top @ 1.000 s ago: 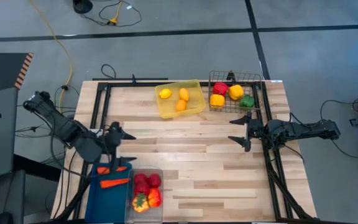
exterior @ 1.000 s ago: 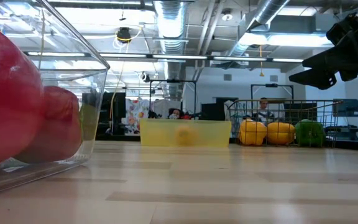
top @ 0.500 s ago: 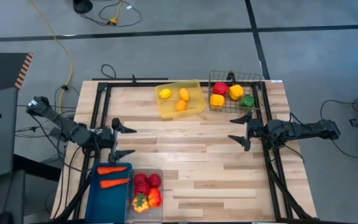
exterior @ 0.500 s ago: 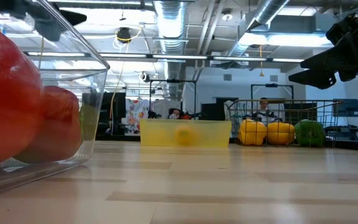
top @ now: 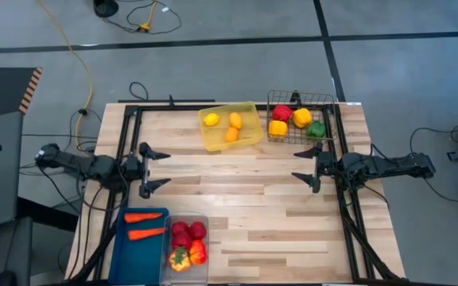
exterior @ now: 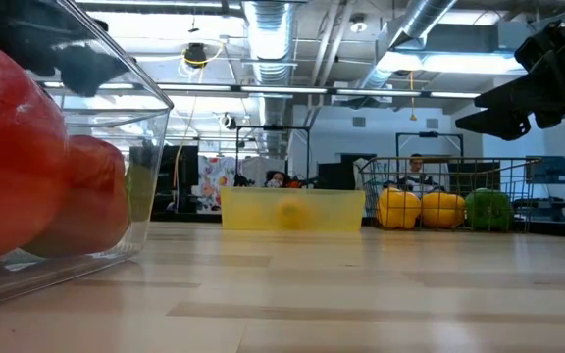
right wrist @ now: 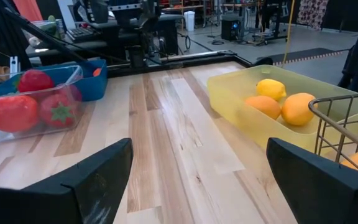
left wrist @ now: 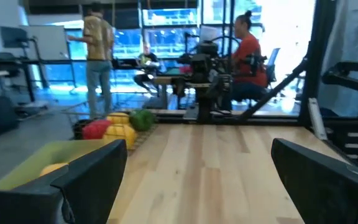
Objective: Sort produce into baskets
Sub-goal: Return to Home Position
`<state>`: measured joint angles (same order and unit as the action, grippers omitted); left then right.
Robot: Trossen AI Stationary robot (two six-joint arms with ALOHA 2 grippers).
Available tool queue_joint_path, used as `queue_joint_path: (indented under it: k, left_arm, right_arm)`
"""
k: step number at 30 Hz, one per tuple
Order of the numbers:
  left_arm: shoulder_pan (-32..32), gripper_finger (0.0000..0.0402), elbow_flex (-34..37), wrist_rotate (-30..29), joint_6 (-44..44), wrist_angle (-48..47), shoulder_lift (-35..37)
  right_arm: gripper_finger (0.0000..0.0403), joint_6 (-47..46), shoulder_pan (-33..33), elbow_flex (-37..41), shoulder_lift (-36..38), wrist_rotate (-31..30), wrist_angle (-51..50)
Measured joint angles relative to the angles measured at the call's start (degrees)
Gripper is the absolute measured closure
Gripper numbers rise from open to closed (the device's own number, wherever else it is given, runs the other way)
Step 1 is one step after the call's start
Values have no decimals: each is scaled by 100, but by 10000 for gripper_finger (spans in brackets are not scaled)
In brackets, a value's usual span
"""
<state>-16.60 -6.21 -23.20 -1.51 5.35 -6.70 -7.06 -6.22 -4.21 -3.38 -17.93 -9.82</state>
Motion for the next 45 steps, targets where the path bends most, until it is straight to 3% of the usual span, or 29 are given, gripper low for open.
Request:
queue_joint_path:
  k: [6, 17, 25, 40, 45]
  left_arm:
    - [253, 15, 262, 44, -110, -294, 645]
    - [685, 15, 266, 201, -630, -498, 662]
    - [1238, 15, 274, 1052, -737, -487, 660]
    - [2166, 15, 279, 1436, -790, -977, 660]
    - [2330, 15, 279, 1844, -988, -840, 660]
  right_arm:
    - [6, 1, 0, 0, 0, 0, 0]
    - [6, -1, 0, 0, 0, -4, 0]
    - [6, -1, 0, 0, 0, -7, 0]
    - [6, -1, 0, 1, 0, -11, 0]
    - [6, -1, 0, 0, 0, -11, 0]
